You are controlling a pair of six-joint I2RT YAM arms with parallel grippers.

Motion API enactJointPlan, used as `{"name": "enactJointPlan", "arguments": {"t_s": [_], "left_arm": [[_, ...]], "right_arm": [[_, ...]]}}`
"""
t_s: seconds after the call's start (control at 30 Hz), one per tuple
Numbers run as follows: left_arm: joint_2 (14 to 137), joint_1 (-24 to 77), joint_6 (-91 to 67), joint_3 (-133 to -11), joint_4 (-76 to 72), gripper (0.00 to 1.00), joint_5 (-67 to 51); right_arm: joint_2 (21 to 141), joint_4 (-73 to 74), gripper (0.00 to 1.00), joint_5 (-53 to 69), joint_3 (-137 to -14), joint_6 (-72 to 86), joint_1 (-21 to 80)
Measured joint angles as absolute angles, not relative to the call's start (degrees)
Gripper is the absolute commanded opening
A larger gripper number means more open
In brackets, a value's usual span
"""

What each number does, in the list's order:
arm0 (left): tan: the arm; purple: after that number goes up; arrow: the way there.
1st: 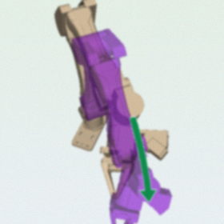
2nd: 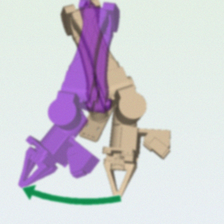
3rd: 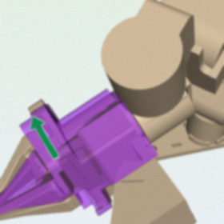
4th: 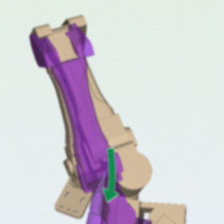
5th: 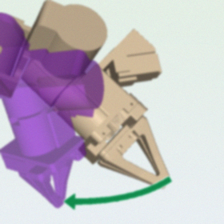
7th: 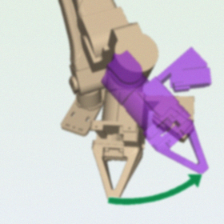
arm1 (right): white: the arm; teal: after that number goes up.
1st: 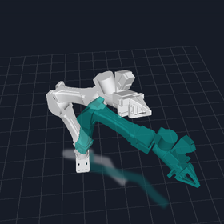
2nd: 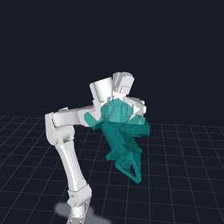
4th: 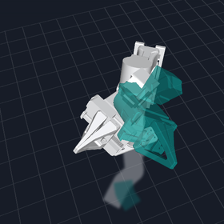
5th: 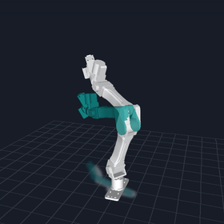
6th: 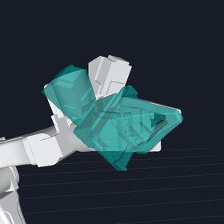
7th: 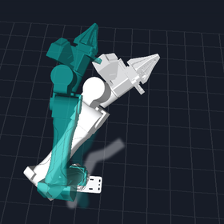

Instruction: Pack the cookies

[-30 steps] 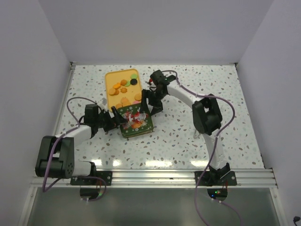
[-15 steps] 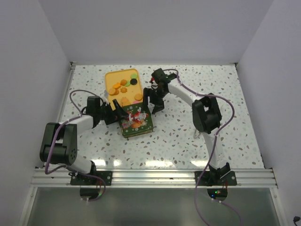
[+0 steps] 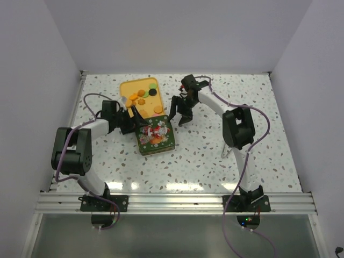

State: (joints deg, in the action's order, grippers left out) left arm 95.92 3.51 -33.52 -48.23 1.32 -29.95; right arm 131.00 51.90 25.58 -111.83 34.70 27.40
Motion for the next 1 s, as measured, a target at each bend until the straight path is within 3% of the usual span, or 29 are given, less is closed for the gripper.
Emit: {"name": "enactJointPlan", "arguments": {"t_s": [0.4, 0.63, 0.73, 1.0], "left_arm": [[99.6, 4.5, -32.3, -54.1, 4.7, 0.89, -29.4], [100.0, 4.7, -32.3, -54.2, 4.4, 0.88, -29.3], [100.1, 4.7, -32.3, -54.2, 4.3, 0.88, -29.4], [101.3, 4.7, -32.3, -55.5, 4.3, 0.88, -30.2]], "right_arm": [[132.0, 53.6, 0.64, 22.7, -115.5, 32.8, 27.3], [129.8, 56.5, 0.56, 14.5, -116.6, 29.5, 27.7], [124.8, 57.1, 0.47, 10.8, -113.7, 28.1, 28.4], [108.5, 56.5, 0.01, 6.3, -101.5, 27.9, 37.8]]}}
